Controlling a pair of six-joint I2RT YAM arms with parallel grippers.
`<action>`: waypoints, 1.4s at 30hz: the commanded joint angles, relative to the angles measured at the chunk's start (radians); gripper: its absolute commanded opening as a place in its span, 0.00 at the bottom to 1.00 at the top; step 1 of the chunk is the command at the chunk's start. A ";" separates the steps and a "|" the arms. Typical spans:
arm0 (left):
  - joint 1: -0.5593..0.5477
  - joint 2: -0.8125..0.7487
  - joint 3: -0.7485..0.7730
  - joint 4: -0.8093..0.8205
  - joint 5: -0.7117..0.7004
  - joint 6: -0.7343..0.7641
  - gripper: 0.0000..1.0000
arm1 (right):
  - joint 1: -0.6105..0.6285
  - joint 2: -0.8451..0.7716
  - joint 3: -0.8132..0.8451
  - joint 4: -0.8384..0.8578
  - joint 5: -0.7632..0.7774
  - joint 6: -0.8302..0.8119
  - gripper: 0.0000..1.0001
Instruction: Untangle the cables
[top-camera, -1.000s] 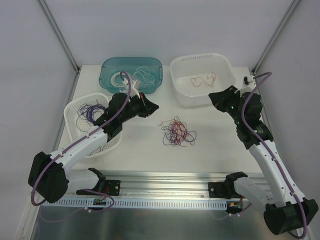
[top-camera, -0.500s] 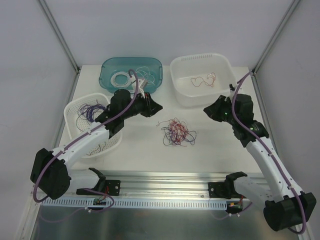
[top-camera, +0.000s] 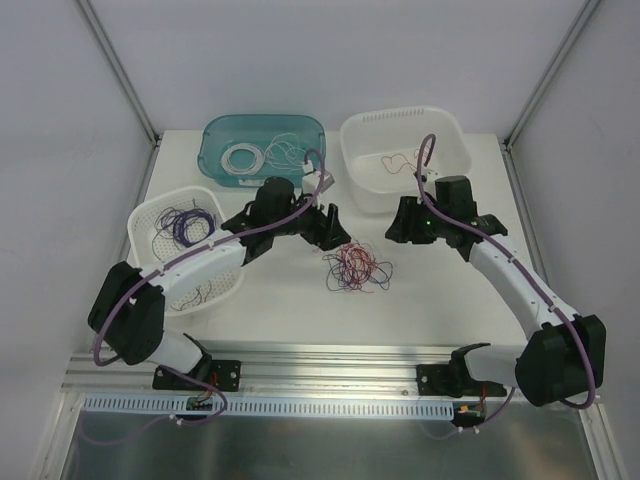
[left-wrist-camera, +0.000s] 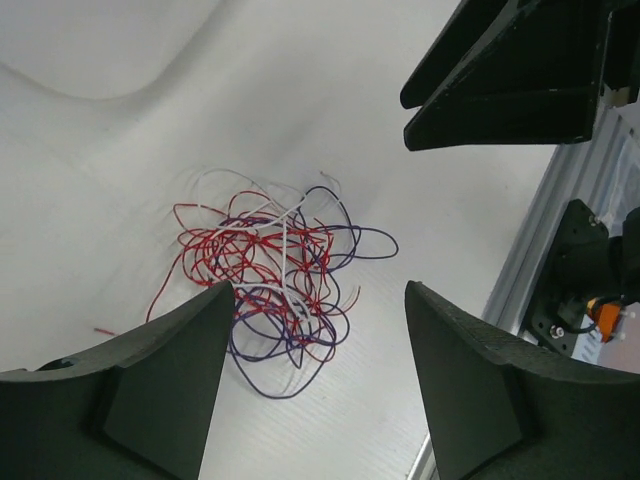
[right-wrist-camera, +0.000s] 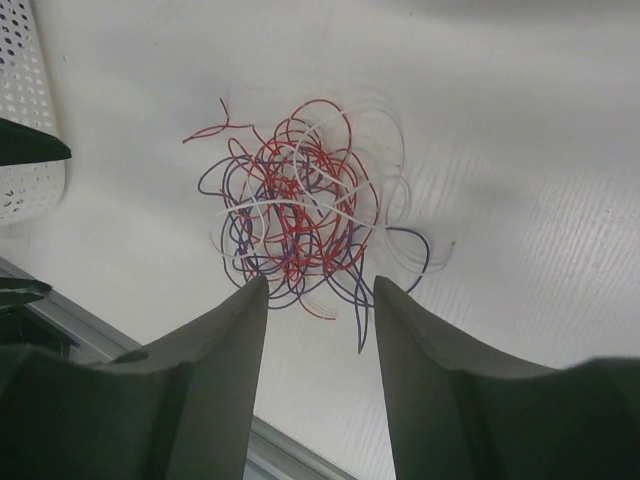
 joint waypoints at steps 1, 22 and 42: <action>-0.057 0.085 0.094 -0.053 0.026 0.192 0.70 | 0.004 -0.019 -0.015 0.012 -0.017 -0.029 0.52; -0.152 0.423 0.381 -0.301 -0.116 0.390 0.00 | 0.006 -0.163 -0.138 0.041 0.035 -0.015 0.57; -0.087 -0.012 0.657 -0.446 -0.249 0.464 0.00 | 0.004 -0.338 -0.178 0.216 0.029 -0.035 0.63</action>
